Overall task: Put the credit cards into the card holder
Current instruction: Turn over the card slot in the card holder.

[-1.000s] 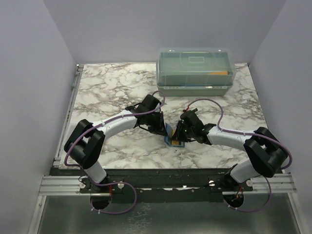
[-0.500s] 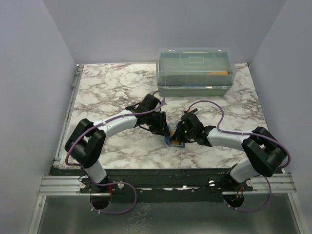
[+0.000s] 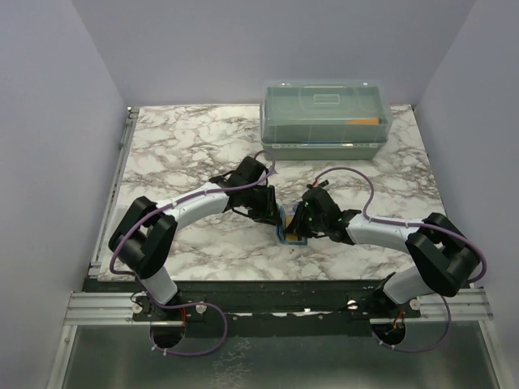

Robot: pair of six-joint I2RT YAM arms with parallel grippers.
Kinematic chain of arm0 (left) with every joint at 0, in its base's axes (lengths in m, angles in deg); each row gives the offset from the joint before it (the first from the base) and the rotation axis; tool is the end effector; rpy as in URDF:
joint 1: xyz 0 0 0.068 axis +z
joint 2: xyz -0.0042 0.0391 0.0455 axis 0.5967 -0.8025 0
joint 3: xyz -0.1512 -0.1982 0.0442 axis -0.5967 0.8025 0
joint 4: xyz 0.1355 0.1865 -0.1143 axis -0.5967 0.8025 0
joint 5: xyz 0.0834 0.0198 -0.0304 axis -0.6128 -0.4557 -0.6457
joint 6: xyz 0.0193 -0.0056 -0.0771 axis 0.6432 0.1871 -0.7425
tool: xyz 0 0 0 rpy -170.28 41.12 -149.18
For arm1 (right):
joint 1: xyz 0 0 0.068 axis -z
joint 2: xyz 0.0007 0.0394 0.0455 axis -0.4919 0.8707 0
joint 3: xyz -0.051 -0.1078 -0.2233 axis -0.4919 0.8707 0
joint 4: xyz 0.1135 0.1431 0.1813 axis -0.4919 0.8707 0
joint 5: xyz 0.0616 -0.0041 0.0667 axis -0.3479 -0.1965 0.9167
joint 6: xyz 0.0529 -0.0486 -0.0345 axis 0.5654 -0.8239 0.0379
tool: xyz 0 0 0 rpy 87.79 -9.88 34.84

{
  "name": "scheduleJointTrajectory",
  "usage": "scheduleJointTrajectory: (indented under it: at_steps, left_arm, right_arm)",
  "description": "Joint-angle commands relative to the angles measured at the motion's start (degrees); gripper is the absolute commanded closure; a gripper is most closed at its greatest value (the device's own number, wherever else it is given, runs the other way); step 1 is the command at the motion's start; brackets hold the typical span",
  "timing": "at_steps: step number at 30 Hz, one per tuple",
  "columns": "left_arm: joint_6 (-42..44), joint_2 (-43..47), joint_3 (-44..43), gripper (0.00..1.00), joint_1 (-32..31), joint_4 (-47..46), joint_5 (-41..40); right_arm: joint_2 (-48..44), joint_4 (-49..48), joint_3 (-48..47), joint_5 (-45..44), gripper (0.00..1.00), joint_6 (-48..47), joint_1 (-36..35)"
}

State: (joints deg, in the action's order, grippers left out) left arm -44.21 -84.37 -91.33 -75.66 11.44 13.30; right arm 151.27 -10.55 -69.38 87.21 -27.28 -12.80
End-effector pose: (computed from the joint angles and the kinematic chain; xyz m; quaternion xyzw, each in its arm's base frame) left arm 0.2537 -0.2455 0.1597 0.0656 0.9262 -0.3599 0.0908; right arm 0.2178 0.2023 0.1087 0.0477 0.9315 0.2728 0.2359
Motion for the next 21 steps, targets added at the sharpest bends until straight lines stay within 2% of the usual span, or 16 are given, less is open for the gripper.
scheduleJointTrajectory:
  at_steps: [1,9,18,21]
  left_arm:
    - [0.19,-1.27,-0.92,0.78,0.08,-0.81,1.24]
    - [0.31,-2.24,-1.5,0.79,-0.49,-0.79,-0.02]
    - [1.39,-3.09,-3.06,1.0,-1.67,0.47,-2.51]
    - [2.15,-3.68,-4.44,1.0,-2.43,2.29,-4.24]
  right_arm:
    - [-1.73,1.04,0.91,-0.19,0.85,0.64,0.42]
    - [-0.95,-0.25,1.3,1.44,0.85,1.4,0.36]
    - [-2.61,3.21,1.89,-0.26,0.85,1.38,0.4]
    - [-3.48,6.05,1.39,-1.69,0.82,0.9,0.38]
